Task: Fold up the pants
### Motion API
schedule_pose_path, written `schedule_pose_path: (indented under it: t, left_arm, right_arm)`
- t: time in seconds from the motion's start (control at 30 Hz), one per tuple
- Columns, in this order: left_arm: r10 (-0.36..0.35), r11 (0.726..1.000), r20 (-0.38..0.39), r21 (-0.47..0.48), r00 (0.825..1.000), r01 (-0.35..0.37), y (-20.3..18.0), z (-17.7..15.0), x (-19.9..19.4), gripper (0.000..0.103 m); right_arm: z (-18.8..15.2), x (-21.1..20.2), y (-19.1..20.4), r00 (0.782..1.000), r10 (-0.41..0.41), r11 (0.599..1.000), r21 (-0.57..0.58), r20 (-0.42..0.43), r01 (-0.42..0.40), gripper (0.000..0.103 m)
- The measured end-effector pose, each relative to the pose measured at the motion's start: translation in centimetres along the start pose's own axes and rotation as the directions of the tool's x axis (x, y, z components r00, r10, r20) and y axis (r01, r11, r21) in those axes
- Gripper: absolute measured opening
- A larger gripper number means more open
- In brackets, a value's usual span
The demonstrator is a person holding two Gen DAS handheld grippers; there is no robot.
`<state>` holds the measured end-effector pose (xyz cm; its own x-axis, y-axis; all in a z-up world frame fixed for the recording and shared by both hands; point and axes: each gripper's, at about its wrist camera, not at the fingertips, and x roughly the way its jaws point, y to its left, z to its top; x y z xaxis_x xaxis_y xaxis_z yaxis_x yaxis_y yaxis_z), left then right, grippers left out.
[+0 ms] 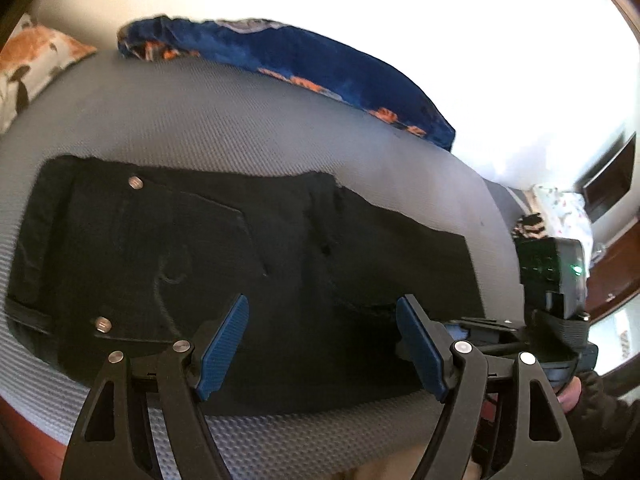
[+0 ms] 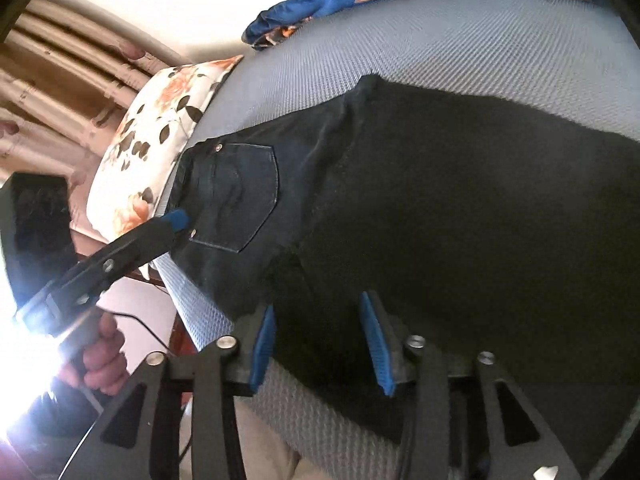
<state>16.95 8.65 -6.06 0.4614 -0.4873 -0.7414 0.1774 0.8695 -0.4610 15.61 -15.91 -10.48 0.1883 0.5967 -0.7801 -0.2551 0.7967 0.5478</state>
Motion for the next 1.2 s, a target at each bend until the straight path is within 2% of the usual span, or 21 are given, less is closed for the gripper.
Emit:
schedule_pose_path:
  t: [0.1,0.23,0.37,0.63,0.77,0.83,0.93,1.0,1.13,1.17,1.2]
  left_arm:
    - [-0.076,0.996,-0.065,-0.053,0.995,0.073,0.2,-0.2,1.3,0.076]
    - [-0.142,0.984,-0.136,-0.125,0.980,0.126,0.2,-0.4,3.2,0.076]
    - [-0.218,0.956,-0.217,-0.245,0.952,0.163,0.7,-0.6,5.3,0.075]
    - [-0.217,0.946,-0.303,-0.300,0.928,0.124,0.7,-1.1,7.7,0.072]
    - [-0.213,0.951,-0.304,-0.282,0.929,0.126,0.1,-1.0,8.4,0.069]
    - [-0.212,0.956,-0.316,-0.262,0.925,0.130,-0.6,-0.9,9.0,0.063]
    - [-0.225,0.957,-0.338,-0.251,0.914,0.143,-1.2,-1.1,9.5,0.045]
    - [-0.235,0.954,-0.353,-0.264,0.906,0.145,-1.1,-1.5,10.2,0.027]
    - [-0.243,0.941,-0.328,-0.308,0.913,0.140,-0.6,-1.8,10.2,0.016]
    - [-0.240,0.944,-0.321,-0.298,0.916,0.143,-0.7,-1.8,9.9,0.014]
    - [-0.213,0.958,-0.310,-0.254,0.926,0.135,-1.3,-1.9,9.3,0.014]
  right_arm:
    - [-0.8,-2.6,-0.8,0.998,-0.030,0.999,0.017,0.057,0.029,0.050]
    - [-1.7,-5.8,-3.0,0.989,-0.069,0.994,0.088,0.133,0.058,0.052]
    - [-2.5,-7.4,-5.4,0.979,-0.088,0.981,0.186,0.183,0.054,0.052]
    - [-3.4,-7.1,-7.7,0.977,-0.078,0.962,0.272,0.198,0.021,0.052]
    - [-3.7,-7.0,-7.8,0.975,-0.074,0.963,0.270,0.207,0.016,0.052]
    - [-3.8,-7.0,-7.8,0.975,-0.074,0.963,0.269,0.209,0.016,0.052]
    - [-3.9,-7.0,-7.9,0.975,-0.073,0.961,0.275,0.210,0.012,0.052]
    - [-4.0,-6.9,-8.0,0.975,-0.072,0.959,0.285,0.212,0.009,0.052]
    - [-4.2,-6.8,-8.1,0.975,-0.074,0.957,0.291,0.209,0.010,0.053]
    - [-4.1,-6.7,-8.1,0.976,-0.079,0.957,0.289,0.204,0.018,0.053]
    - [-4.0,-6.7,-7.9,0.976,-0.090,0.958,0.285,0.198,0.031,0.053]
